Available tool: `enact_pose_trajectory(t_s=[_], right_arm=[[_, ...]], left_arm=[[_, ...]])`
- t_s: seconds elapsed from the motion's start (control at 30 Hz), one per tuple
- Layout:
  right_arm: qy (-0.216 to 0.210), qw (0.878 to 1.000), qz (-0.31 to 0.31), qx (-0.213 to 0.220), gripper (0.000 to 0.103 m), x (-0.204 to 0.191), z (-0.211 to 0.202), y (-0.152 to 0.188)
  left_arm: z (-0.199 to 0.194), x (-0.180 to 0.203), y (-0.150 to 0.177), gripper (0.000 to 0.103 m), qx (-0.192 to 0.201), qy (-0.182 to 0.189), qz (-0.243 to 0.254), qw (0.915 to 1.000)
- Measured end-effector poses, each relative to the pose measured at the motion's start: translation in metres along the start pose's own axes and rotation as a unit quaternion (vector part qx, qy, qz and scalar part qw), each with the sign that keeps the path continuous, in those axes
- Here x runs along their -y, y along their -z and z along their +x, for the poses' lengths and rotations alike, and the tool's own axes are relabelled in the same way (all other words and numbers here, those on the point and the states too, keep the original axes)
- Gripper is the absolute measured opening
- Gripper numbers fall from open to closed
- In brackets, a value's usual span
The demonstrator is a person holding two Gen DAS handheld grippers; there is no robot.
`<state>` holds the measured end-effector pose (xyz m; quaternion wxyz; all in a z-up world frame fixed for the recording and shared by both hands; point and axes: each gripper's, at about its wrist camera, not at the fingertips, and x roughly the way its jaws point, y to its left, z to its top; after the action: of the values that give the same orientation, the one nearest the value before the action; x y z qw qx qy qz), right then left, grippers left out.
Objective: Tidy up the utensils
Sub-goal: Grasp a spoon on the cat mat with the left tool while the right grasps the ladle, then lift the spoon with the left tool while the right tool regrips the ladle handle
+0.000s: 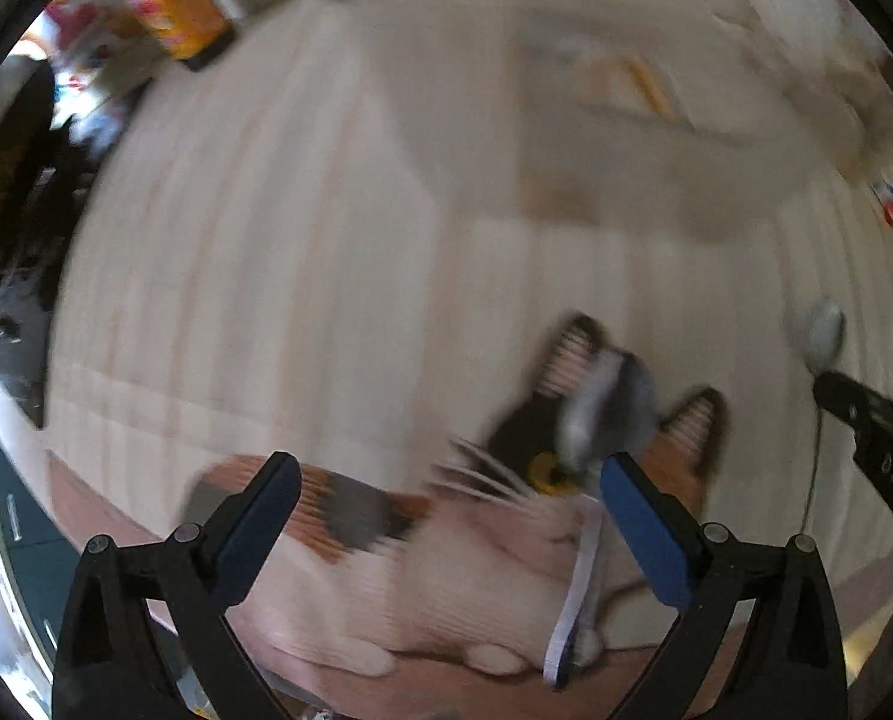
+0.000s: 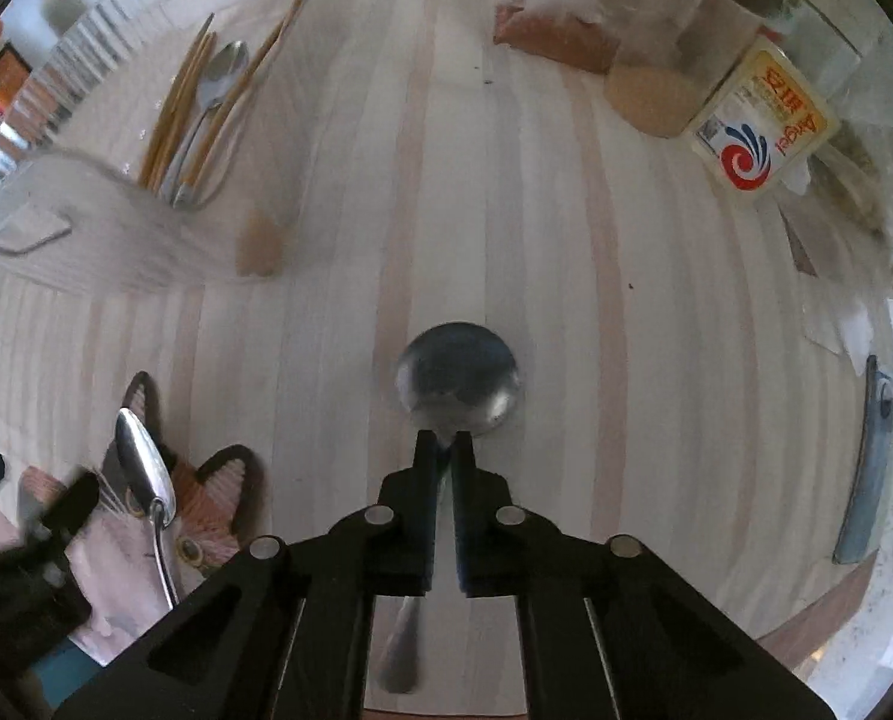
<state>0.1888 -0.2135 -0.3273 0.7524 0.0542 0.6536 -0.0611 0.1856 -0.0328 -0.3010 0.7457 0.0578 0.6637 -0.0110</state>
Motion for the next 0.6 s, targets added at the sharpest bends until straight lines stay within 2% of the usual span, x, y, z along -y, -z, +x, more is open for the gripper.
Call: enact_pose_trajectory(t_s=[0.03,0.07,0.1,0.13,0.23,0.3,0.33,0.37,0.4,0.6], right_arm=[[0.004,1.000,0.002,-0.002,0.002,0.007,0.001,0.001],[0.005,1.000,0.005,-0.003,0.002,0.013,0.001,0.002],[0.004,1.000,0.009,-0.005,0.002,0.019,0.001,0.003],[0.005,1.000,0.013,-0.008,0.002,0.026,0.001,0.005],[0.007,1.000,0.024,-0.014,0.002,0.044,0.002,0.012],[0.002,0.999,0.030,-0.014,0.002,0.054,0.003,0.015],[0.000,0.999,0.029,-0.014,0.002,0.057,0.004,0.017],[-0.001,0.999,0.028,-0.015,0.002,0.057,0.005,0.017],[0.001,1.000,0.027,-0.015,0.003,0.057,0.006,0.016],[0.009,1.000,0.021,-0.010,0.003,0.056,0.004,0.020]], left_arm=[[0.005,0.008,0.002,0.099,-0.014,0.014,0.006,0.9998],[0.009,0.013,0.003,0.092,-0.024,0.023,0.009,0.9994],[0.013,0.018,0.004,0.080,-0.033,0.031,0.011,0.9989],[0.016,0.023,0.005,0.079,-0.040,0.039,0.012,0.9984],[0.010,0.032,0.003,0.060,-0.020,0.044,0.022,0.9986],[0.006,0.036,0.000,0.029,-0.011,0.044,0.029,0.9986],[0.005,0.040,-0.001,0.029,-0.011,0.041,0.036,0.9984],[0.005,0.042,-0.003,0.022,-0.012,0.042,0.038,0.9983],[0.005,0.043,-0.004,0.004,-0.010,0.045,0.038,0.9982],[0.003,0.053,-0.005,0.004,-0.006,0.034,0.048,0.9983]])
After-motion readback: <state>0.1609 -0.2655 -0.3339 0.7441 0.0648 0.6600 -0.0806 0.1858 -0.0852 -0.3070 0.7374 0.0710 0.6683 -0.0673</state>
